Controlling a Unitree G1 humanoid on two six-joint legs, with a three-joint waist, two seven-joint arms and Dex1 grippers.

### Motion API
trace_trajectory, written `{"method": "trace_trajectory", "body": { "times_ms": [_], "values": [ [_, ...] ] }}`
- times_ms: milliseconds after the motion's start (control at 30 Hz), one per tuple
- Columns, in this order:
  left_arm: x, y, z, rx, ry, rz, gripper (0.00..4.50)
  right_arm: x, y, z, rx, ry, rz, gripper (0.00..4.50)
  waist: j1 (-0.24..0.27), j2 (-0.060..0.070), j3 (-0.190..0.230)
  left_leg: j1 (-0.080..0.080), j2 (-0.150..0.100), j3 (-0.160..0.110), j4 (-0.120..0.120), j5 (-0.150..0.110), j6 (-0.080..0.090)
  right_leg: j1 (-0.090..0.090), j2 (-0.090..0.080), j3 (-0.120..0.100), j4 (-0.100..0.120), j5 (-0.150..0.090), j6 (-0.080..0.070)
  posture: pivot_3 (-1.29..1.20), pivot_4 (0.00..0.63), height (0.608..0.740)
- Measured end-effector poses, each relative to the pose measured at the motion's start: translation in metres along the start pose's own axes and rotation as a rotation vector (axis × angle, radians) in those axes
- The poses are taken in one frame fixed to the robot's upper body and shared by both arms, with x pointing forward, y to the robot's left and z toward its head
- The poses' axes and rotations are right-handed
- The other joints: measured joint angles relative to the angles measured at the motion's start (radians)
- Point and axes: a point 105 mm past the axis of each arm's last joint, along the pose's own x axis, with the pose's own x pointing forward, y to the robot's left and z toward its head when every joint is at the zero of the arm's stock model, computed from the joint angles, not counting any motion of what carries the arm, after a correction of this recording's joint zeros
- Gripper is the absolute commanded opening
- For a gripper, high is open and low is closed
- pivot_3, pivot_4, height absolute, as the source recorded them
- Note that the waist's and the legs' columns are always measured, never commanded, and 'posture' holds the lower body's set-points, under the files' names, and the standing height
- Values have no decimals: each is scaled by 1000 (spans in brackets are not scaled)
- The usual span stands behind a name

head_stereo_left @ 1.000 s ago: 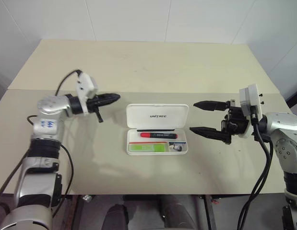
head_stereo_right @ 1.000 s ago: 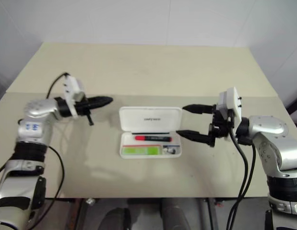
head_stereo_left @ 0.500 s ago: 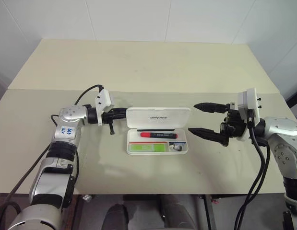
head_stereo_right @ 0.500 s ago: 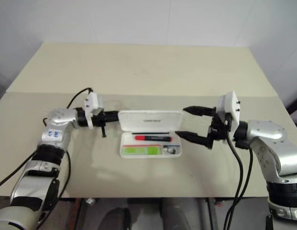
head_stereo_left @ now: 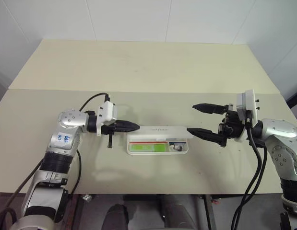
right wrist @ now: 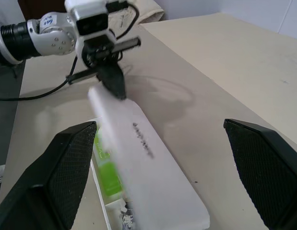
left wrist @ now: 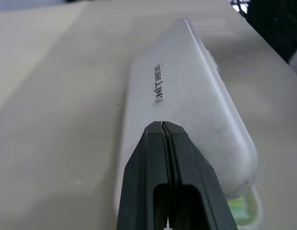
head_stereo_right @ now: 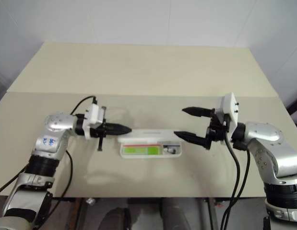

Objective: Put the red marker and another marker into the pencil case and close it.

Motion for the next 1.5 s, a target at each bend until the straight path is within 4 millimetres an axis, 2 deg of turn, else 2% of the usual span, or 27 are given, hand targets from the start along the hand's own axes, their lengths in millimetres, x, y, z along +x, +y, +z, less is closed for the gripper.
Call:
{"method": "trace_trajectory", "body": {
  "times_ms": [100,367,800,1100,1167,1200,1267,1333,1433,1500],
  "values": [
    [10,-1,-11,3,75,4,39,1,0,0,3,-5,-8,4500,0,0,0,0,0,0,0,0,0,0,0,0,0,0,0,0,150,740],
    [25,-6,-8,24,91,-17,39,6,5,-3,12,-30,-31,4500,0,1,-1,4,0,-1,0,0,0,5,0,0,-1,0,0,0,150,740],
    [24,-24,-8,10,118,-66,39,13,12,-9,46,-54,-32,4500,-3,1,-1,7,0,-1,-1,0,0,7,0,0,-1,0,0,0,150,740],
    [30,-22,-4,-67,69,-8,39,17,14,-10,37,-57,-12,4500,-2,0,-1,6,0,-2,0,0,0,8,0,0,-2,0,0,0,150,740],
    [26,-19,9,-111,-14,21,39,15,9,-12,40,-51,-21,4500,-4,0,0,5,0,-2,0,0,0,7,0,0,-2,0,0,0,150,740],
    [20,-14,25,-110,-87,57,39,14,6,-13,39,-42,-24,4500,-4,0,0,3,0,-2,0,0,0,5,0,0,-1,0,0,0,150,740],
    [-1,-5,55,-60,-184,134,39,10,1,-16,37,-25,-33,4500,-4,0,0,3,0,-2,-2,0,0,5,0,0,-1,0,0,0,150,740],
    [-18,-1,69,-26,-202,196,39,6,-4,-19,32,-10,-47,4500,-4,0,-1,5,0,-2,-3,0,0,5,1,0,-1,0,0,0,150,740],
    [-36,5,63,-53,-190,317,656,2,-12,-20,-2,-8,-73,4500,-4,0,0,5,0,-2,-3,0,0,5,0,0,-1,0,0,0,150,740],
    [-49,5,52,-85,-159,379,1331,-2,-21,-18,-51,-20,-114,4500,-6,0,0,5,0,-1,-2,0,0,5,0,0,-2,0,0,0,150,740]
  ]
}}
